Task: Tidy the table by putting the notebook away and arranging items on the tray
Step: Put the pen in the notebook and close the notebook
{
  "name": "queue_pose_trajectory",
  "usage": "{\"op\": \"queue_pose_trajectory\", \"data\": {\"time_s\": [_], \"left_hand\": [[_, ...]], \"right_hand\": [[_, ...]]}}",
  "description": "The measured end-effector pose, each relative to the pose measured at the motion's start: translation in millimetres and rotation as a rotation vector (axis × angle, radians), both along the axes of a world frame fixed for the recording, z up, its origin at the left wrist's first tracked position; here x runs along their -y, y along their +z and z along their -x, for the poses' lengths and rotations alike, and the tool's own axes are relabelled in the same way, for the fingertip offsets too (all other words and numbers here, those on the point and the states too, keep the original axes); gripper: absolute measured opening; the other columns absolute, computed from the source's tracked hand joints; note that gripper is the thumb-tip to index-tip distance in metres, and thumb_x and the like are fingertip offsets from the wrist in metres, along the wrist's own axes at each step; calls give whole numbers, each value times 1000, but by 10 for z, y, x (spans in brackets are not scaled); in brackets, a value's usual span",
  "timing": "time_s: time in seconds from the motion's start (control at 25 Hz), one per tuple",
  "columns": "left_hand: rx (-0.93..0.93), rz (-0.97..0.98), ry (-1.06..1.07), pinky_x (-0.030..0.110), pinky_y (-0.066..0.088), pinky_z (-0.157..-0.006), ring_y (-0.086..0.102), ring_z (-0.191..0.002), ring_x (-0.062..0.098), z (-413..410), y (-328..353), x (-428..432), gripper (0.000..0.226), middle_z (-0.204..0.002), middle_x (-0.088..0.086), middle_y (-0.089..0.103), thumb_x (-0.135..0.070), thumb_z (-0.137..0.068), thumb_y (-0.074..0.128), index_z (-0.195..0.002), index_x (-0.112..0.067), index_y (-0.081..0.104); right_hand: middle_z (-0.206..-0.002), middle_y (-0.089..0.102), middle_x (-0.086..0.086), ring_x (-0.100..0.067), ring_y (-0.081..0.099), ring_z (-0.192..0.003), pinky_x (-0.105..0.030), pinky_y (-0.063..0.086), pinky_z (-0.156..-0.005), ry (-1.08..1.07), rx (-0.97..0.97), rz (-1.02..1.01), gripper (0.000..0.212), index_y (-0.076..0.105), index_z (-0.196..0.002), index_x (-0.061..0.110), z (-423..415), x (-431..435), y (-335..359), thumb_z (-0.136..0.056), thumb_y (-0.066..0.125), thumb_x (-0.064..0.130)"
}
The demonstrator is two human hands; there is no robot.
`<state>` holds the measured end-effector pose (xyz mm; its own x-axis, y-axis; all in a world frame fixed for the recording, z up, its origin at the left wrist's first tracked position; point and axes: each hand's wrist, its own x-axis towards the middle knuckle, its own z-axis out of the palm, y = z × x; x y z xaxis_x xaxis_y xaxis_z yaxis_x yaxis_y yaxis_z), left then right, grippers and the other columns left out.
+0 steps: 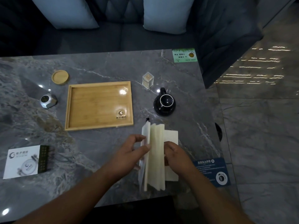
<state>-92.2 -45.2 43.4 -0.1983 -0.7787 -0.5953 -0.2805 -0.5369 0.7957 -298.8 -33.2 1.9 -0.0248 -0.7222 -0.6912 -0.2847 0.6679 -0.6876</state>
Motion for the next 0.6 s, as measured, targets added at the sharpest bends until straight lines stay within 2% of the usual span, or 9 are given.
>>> {"op": "queue_pose_trajectory", "data": {"time_s": [0.12, 0.2, 0.28, 0.36, 0.44, 0.48, 0.6], "left_hand": [[82, -25, -67, 31, 62, -67, 74, -87, 4, 144, -170, 14, 47, -124, -7, 65, -69, -80, 61, -119, -43, 60], [260, -8, -163, 25, 57, -64, 71, -89, 7, 206, -362, 7, 53, -128, -7, 61, -63, -82, 66, -127, -35, 56], [420, -16, -189, 21, 50, -58, 66, -90, 7, 261, -520, -13, 56, -119, -8, 63, -62, -77, 72, -120, -32, 54], [414, -63, -128, 18, 51, -53, 69, -80, 7, 317, -649, -52, 47, -101, -13, 65, -60, -70, 79, -101, -38, 51], [388, -104, -88, 17, 53, -48, 72, -69, 5, 375, -753, -83, 45, -93, -12, 69, -53, -68, 83, -98, -36, 54], [371, -118, -72, 17, 54, -48, 73, -66, 4, 406, -790, -94, 44, -91, -10, 72, -50, -67, 84, -98, -34, 57], [359, -129, -78, 15, 54, -47, 74, -63, -1, 488, -839, -110, 38, -83, -11, 74, -43, -70, 85, -99, -32, 63]], "right_hand": [[-78, 79, 5, -11, 76, -69, -23, 58, -53, -161, 13, -103, 50, 75, -91, 24, 147, -13, 143, -104, 38, 54], [-75, 78, 3, -13, 75, -69, -27, 54, -57, -150, -81, -139, 61, 74, -93, 24, 211, -1, 175, -104, 27, 60], [-67, 76, 7, -6, 72, -63, -26, 47, -58, -117, -126, -137, 65, 71, -87, 25, 268, -16, 153, -104, 20, 62], [-67, 75, 10, -2, 71, -62, -23, 44, -59, -130, -108, -128, 63, 70, -87, 28, 346, -88, 72, -104, 19, 62], [-79, 77, 6, -4, 72, -70, -23, 49, -63, -95, -132, -92, 59, 70, -94, 27, 441, -193, -51, -102, 25, 64], [-82, 76, 4, -4, 73, -69, -23, 53, -63, -41, -182, -85, 51, 68, -94, 26, 493, -249, -115, -101, 34, 64], [-82, 72, 4, -5, 69, -69, -30, 59, -65, 232, -441, -86, 25, 57, -88, 26, 632, -386, -321, -96, 60, 50]]}}
